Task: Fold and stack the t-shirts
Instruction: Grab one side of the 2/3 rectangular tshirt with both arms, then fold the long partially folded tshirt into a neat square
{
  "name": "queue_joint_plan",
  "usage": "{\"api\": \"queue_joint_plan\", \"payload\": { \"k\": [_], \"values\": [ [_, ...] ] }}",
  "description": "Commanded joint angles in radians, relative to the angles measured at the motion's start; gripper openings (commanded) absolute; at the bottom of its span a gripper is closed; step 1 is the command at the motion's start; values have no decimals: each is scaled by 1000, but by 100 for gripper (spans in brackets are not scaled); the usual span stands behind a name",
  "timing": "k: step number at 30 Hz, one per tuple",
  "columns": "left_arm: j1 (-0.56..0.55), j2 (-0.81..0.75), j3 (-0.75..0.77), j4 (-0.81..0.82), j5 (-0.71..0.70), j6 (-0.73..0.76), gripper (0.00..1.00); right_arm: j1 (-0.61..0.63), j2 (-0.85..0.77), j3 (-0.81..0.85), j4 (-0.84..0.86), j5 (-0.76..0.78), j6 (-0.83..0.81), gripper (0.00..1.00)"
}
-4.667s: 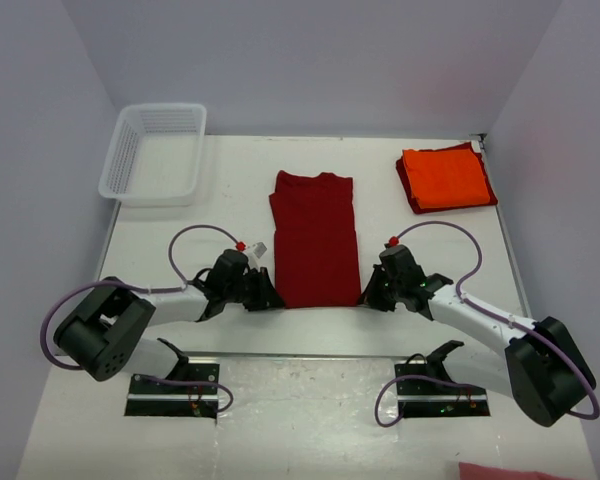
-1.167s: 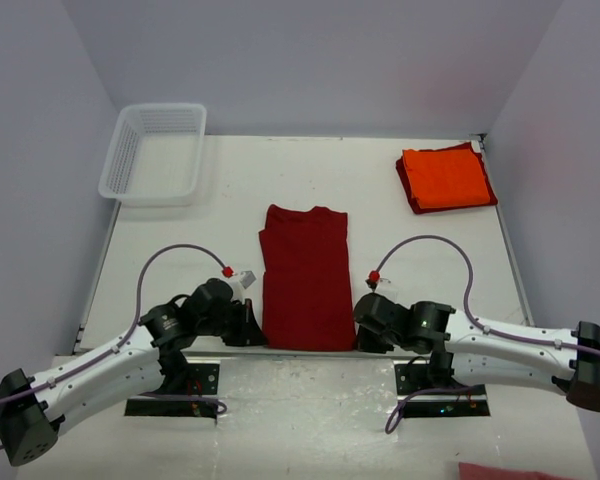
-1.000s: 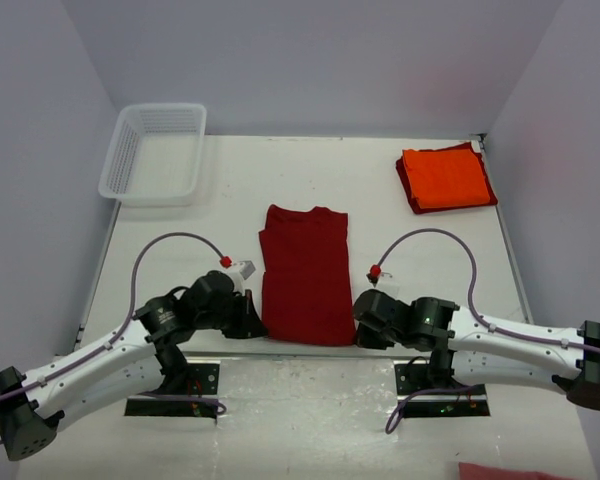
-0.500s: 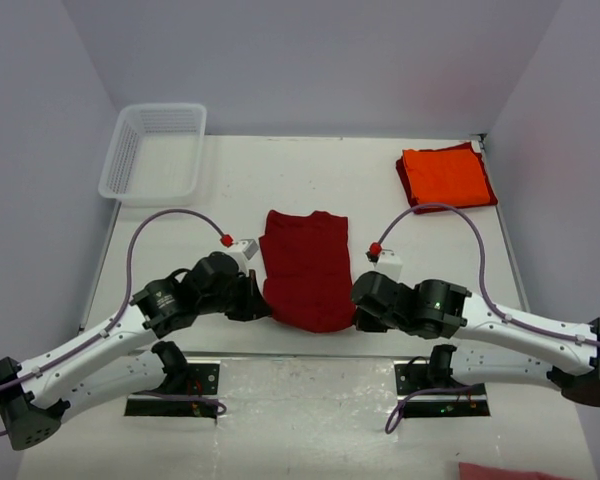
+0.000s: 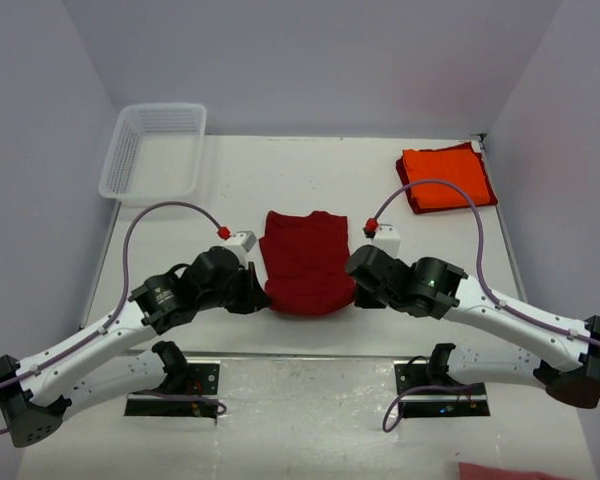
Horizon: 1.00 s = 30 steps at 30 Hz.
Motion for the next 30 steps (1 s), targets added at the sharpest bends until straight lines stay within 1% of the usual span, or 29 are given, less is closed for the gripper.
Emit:
{"api": "queue_joint_plan", "payload": {
  "k": [1, 5, 14, 15, 19, 23, 26, 30],
  "values": [
    [-3, 31, 64, 6, -57, 33, 0, -47, 14, 59, 30, 40, -98, 0],
    [17, 91, 97, 29, -66, 65, 0, -96, 41, 99, 43, 35, -157, 0],
    [143, 176, 178, 48, -31, 160, 0, -173, 99, 165, 77, -5, -269, 0],
    [155, 179, 186, 46, -8, 164, 0, -177, 102, 169, 77, -6, -278, 0],
    [164, 192, 245, 28, -5, 184, 0, -186, 104, 191, 77, -2, -295, 0],
    [164, 209, 299, 22, 29, 204, 0, -188, 103, 198, 77, -5, -302, 0],
    [163, 203, 307, 26, 66, 206, 0, -188, 98, 195, 77, -8, -301, 0],
    [160, 180, 299, 26, 72, 201, 0, -188, 83, 188, 77, -10, -296, 0]
  ]
}}
